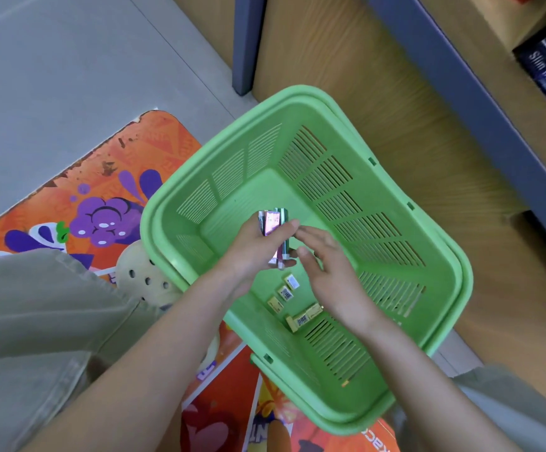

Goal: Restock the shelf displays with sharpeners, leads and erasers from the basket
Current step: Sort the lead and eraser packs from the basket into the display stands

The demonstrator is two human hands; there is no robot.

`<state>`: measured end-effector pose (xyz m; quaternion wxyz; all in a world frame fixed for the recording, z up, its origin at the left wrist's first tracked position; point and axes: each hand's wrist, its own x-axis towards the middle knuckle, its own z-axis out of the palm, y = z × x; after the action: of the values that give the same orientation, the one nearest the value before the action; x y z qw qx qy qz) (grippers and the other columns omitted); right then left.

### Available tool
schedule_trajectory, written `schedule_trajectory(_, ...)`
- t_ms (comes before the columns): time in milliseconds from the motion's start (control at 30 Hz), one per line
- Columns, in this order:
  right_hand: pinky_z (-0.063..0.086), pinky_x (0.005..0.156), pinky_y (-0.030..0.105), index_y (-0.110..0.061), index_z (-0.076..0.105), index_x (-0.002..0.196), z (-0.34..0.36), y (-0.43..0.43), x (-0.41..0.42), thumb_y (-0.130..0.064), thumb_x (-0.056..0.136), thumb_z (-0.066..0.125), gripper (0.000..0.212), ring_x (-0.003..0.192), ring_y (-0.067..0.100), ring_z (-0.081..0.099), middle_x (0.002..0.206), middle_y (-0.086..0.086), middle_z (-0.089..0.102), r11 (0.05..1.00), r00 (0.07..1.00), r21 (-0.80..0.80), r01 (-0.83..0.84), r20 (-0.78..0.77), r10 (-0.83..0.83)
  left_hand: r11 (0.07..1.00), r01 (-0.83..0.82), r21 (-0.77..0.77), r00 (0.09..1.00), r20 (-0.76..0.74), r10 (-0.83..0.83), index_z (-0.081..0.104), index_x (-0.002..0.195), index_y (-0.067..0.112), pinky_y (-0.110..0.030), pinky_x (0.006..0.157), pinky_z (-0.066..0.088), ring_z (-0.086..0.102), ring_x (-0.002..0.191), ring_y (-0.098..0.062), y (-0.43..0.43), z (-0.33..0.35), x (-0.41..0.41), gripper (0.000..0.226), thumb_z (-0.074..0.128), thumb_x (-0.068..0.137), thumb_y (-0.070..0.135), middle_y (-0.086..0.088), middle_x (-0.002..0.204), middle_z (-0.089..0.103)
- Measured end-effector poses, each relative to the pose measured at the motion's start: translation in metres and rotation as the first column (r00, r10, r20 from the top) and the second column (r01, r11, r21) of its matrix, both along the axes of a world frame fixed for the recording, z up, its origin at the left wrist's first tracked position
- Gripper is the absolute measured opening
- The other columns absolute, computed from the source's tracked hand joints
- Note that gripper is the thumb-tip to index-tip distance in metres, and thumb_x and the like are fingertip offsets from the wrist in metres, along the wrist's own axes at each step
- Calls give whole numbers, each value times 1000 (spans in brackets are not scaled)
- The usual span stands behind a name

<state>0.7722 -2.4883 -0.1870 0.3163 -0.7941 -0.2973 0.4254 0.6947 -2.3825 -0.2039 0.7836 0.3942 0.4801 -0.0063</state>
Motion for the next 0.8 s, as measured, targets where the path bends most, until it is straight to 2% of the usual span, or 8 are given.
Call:
schedule_trajectory(67,39,92,7,-26,62,109,1,-4,19,-9,98,45,27,98,-9,54,108,-13,59,996,996,41,80,-31,-79,1000,10,10,1000,15,-10,53,105,7,-24,51,53,63,60,-15,2,2,0,19,59,93,19,-5,85,65)
schedule_trajectory(133,49,85,17,-22,62,99,-18,-12,40,-7,97,48,21,83,-4,60,96,-8,65,995,995,-21,100,11,-100,1000,16,22,1000,17,-17,53,107,6,-21,47,49,62,60,-15,3,3,0,19,58,93,18,-3,87,66)
schedule_trajectory(233,43,88,16,-9,62,115,-66,-30,68,-8,95,53,22,98,11,59,113,4,66,914,972,-382,-137,125,198,999,16,27,999,42,-18,53,102,10,-20,48,48,61,62,-17,5,4,-1,12,57,94,17,-4,90,66)
schedule_trajectory(300,39,96,23,-8,59,123,-92,-46,80,-7,94,54,29,110,19,57,126,7,61,808,963,-545,-223,5,268,1000,10,25,998,54,-12,52,97,13,-21,49,50,62,63,-18,6,4,-1,7,57,94,18,-4,91,65)
schedule_trajectory(400,38,102,31,-11,55,127,-115,-66,87,-6,90,60,38,114,22,54,130,7,57,677,947,-673,-298,-117,300,1000,3,8,998,61,-3,51,94,17,-21,51,52,62,65,-18,7,3,-2,6,56,94,18,-1,91,65)
schedule_trajectory(467,43,101,33,-13,58,122,-129,-74,89,-3,84,67,41,113,23,56,125,8,60,595,904,-723,-352,-98,416,1000,-3,-10,998,65,3,50,94,18,-19,50,50,62,67,-18,8,1,-1,6,56,94,19,-1,91,64)
schedule_trajectory(600,44,85,24,-15,61,112,-141,-68,87,-5,80,71,36,99,20,60,112,4,63,496,802,-745,-447,-88,590,999,-12,-31,998,55,14,51,96,17,-17,49,48,61,68,-18,9,-5,0,5,56,94,19,-2,92,64)
schedule_trajectory(800,46,89,27,-12,66,107,-146,-61,92,-9,80,73,27,103,22,61,110,6,67,378,694,-741,-555,-162,702,999,36,-24,999,31,-36,51,98,17,-23,58,54,62,65,-17,8,-8,1,8,56,94,21,0,92,65)
